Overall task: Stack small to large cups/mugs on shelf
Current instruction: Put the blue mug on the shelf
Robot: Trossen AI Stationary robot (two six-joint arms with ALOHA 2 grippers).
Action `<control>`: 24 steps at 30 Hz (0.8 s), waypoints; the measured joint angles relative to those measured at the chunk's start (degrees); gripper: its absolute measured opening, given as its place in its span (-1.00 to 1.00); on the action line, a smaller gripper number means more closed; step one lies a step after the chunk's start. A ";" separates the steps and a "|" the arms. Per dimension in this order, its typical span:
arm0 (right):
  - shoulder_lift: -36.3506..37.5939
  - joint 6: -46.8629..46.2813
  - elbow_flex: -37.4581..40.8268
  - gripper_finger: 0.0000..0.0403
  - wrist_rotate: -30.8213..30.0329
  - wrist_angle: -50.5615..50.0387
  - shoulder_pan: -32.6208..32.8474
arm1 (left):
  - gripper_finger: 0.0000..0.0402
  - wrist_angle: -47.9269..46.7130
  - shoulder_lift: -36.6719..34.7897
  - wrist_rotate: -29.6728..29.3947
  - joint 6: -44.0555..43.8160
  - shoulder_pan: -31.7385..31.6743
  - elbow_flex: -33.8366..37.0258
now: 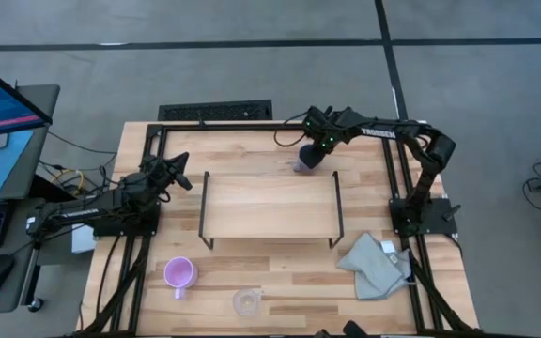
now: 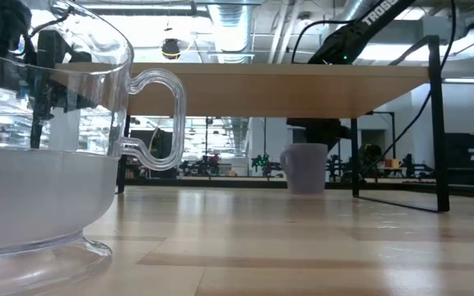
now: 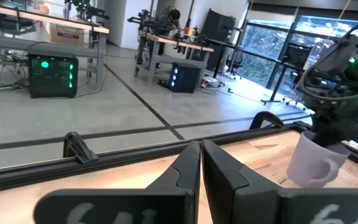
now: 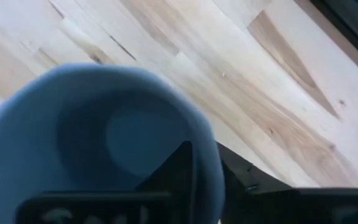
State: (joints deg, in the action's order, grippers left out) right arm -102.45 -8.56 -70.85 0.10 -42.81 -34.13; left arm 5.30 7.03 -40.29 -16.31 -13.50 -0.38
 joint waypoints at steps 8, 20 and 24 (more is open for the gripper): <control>0.28 2.36 -0.21 -0.86 0.93 0.09 -0.02 | -0.97 0.00 0.00 0.00 0.57 0.00 0.00; -0.17 6.21 -9.69 -0.86 -0.80 -5.29 -0.15 | -0.97 0.00 0.00 0.00 0.59 0.00 0.00; -0.17 7.37 -14.71 -0.86 -0.33 -8.87 -0.09 | -0.97 0.00 0.00 0.00 0.59 0.00 0.00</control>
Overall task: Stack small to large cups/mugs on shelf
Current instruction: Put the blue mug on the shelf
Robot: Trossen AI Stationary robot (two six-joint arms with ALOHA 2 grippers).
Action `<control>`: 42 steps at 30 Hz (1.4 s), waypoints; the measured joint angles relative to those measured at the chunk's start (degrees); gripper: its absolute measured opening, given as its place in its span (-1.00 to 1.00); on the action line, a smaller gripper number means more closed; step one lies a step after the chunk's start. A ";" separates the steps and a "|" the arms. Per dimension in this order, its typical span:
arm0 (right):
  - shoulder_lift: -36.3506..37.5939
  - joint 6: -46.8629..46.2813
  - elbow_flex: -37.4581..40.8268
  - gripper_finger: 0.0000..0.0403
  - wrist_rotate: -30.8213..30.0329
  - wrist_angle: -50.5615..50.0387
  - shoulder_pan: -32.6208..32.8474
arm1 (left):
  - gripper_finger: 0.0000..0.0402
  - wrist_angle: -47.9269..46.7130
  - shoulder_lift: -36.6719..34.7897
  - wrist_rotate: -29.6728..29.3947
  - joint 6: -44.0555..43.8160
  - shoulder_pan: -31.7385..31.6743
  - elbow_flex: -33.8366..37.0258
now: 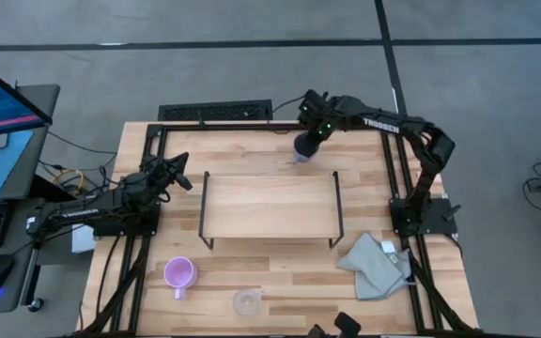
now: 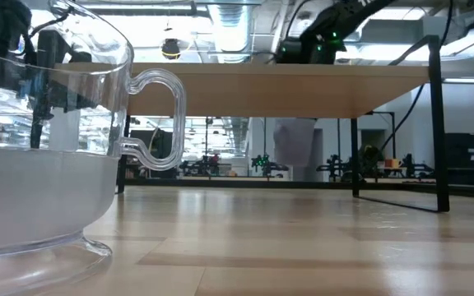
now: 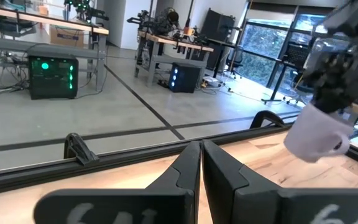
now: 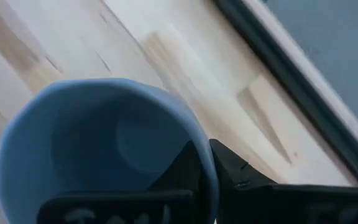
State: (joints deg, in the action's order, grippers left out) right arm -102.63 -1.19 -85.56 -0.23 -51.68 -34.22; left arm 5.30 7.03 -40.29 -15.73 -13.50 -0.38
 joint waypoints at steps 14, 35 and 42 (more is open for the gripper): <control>0.11 3.36 -17.03 -0.86 0.24 -20.26 0.81 | -0.97 0.00 0.00 0.00 0.00 0.00 -0.02; 0.28 -1.18 -37.00 -0.86 8.25 -38.26 10.53 | -0.97 0.00 0.00 0.00 0.01 0.00 -0.02; 0.28 -5.94 -38.03 -0.86 12.23 -38.38 18.47 | -0.97 0.00 0.00 0.00 0.02 0.00 -0.02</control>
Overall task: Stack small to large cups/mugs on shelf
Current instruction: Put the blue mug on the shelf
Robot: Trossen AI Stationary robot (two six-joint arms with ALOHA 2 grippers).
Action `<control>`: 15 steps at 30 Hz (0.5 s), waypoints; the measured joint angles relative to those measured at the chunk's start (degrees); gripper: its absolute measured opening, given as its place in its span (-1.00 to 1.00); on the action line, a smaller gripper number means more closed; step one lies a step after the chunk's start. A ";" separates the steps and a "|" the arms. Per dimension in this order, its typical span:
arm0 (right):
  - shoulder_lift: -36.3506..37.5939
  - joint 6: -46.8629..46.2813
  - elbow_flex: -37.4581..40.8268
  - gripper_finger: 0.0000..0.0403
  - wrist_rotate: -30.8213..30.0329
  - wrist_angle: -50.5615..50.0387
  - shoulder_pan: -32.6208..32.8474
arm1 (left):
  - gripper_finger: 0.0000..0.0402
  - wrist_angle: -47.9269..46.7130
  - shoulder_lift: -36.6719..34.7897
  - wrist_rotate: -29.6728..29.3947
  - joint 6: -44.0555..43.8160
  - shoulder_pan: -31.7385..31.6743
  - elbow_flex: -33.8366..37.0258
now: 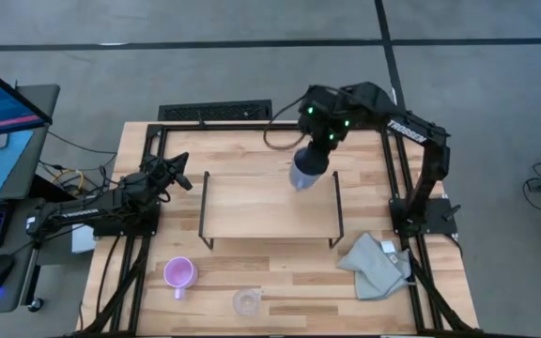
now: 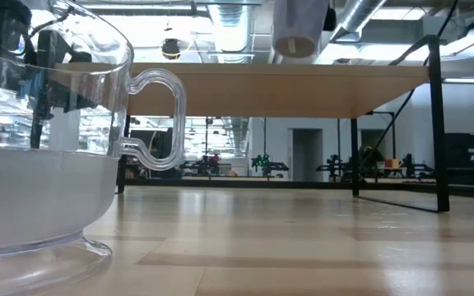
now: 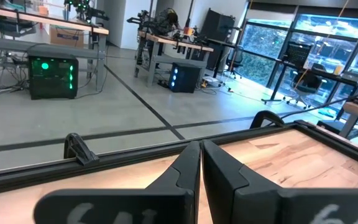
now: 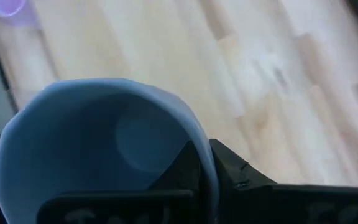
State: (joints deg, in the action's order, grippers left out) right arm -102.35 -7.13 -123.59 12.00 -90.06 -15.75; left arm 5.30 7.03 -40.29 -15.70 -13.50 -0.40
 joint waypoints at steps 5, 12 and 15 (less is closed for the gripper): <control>0.00 -4.60 0.00 -0.86 -1.56 0.04 5.01 | -0.97 0.00 0.00 0.00 0.00 0.00 0.00; -0.02 -10.22 0.07 -0.86 -5.88 0.02 8.57 | -0.97 0.00 0.00 0.00 0.01 0.00 0.01; -0.02 -11.36 0.13 -0.86 -6.65 0.04 8.58 | -0.97 0.00 0.00 0.00 0.02 0.00 0.00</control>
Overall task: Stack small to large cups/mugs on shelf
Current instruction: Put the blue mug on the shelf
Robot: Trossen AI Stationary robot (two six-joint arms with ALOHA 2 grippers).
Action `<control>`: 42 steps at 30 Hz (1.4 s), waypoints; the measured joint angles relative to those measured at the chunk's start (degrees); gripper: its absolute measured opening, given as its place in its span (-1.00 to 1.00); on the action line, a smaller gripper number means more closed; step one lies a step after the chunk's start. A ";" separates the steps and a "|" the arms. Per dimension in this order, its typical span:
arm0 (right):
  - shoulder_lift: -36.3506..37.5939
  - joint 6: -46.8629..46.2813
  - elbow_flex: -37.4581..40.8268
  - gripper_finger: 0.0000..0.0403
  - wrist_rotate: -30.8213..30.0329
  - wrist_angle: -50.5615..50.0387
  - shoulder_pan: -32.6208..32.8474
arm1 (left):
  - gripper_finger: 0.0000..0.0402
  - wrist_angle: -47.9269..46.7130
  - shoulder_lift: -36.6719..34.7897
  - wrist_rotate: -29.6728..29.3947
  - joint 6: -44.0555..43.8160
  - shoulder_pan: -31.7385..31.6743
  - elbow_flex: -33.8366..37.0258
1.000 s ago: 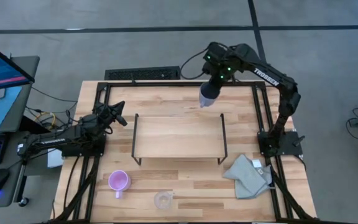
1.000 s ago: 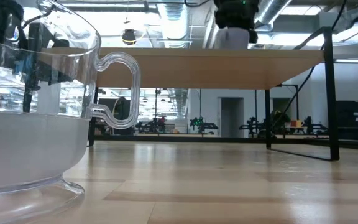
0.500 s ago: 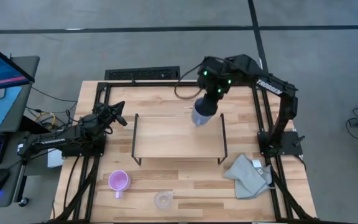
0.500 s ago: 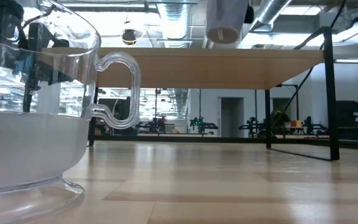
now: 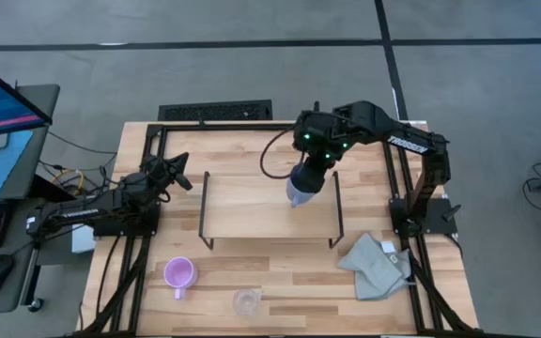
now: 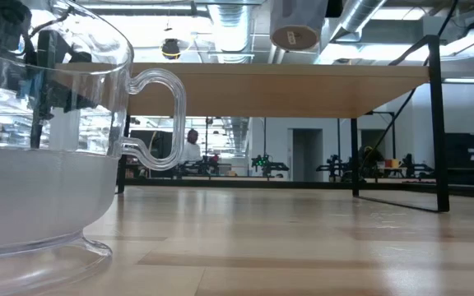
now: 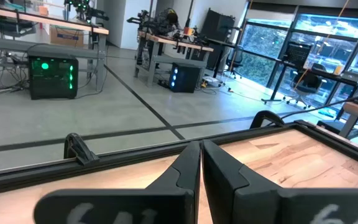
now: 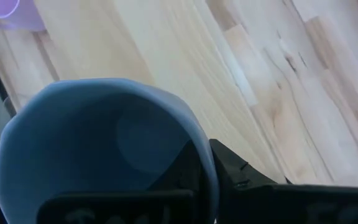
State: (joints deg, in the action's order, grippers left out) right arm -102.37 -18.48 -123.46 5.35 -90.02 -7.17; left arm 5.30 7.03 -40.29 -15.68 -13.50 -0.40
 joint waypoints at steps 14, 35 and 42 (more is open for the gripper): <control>-0.15 -0.81 11.12 -0.86 -2.21 0.04 -0.24 | -0.97 0.00 0.00 0.00 -0.09 0.00 0.00; -0.09 0.50 15.76 -0.86 -0.11 5.98 0.82 | -0.97 0.00 0.00 0.02 -0.35 0.00 0.01; -0.09 0.69 15.76 -0.86 -0.68 6.96 1.20 | -0.97 0.00 0.00 0.02 -0.11 0.00 0.01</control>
State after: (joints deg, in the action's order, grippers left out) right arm -102.45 -17.79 -107.70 4.67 -83.06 -5.98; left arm 5.30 7.02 -40.27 -15.79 -13.50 -0.40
